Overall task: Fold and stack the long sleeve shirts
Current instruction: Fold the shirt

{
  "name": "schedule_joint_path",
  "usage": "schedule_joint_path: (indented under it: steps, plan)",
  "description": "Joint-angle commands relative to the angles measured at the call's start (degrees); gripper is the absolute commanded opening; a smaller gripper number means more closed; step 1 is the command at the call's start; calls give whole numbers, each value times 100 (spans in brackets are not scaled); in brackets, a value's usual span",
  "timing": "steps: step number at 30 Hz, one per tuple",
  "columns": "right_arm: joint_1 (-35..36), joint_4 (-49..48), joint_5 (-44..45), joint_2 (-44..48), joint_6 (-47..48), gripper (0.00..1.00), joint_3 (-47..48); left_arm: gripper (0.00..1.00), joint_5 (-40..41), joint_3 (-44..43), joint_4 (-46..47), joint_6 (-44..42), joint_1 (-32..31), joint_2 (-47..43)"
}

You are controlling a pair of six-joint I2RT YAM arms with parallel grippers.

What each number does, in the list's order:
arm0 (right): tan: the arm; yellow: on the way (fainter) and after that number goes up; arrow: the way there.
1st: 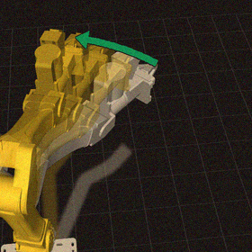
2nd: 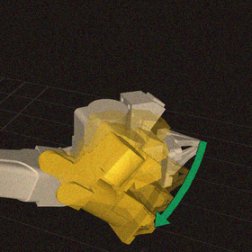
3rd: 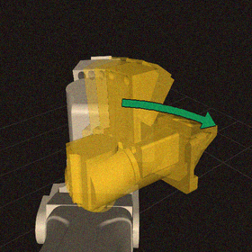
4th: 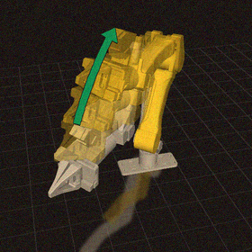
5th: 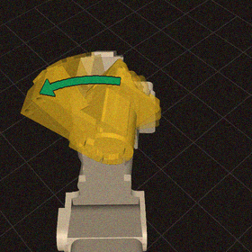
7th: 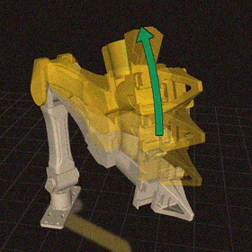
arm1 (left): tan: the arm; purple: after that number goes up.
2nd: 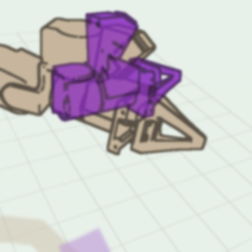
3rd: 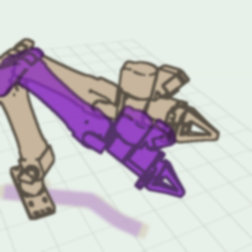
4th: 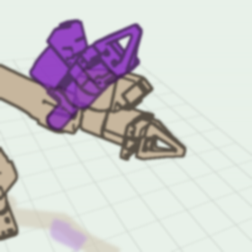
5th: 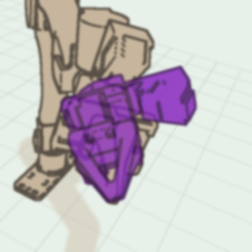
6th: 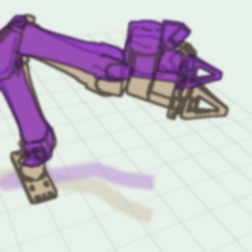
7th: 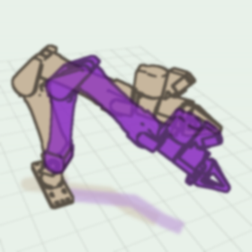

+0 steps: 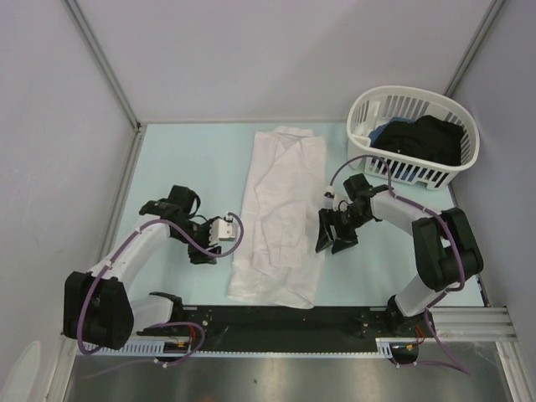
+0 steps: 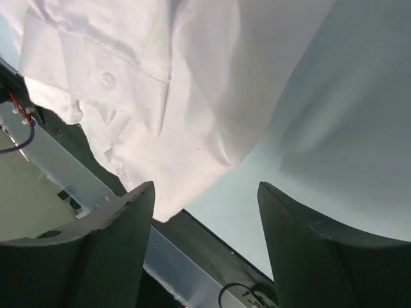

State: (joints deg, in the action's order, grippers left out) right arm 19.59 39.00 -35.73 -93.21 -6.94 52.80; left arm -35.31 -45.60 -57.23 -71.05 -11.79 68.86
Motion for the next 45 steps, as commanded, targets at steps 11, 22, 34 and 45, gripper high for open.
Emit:
schedule_joint_path:
  steps: [11,22,34,45]
  plan:
    - [1255,-727,-128,776,1175,42,355,62,-758,-80,1319,819,-1044,146]
    - [3586,-1052,1059,1455,2092,57,-252,62,-855,298,1496,1707,-526,-276]
    - [4369,-1562,2025,708,1802,50,-332,63,-1092,465,1548,1963,801,-637]
    - [4562,-1572,2167,505,1810,0,-208,63,-1101,702,1478,1805,1109,-1006]
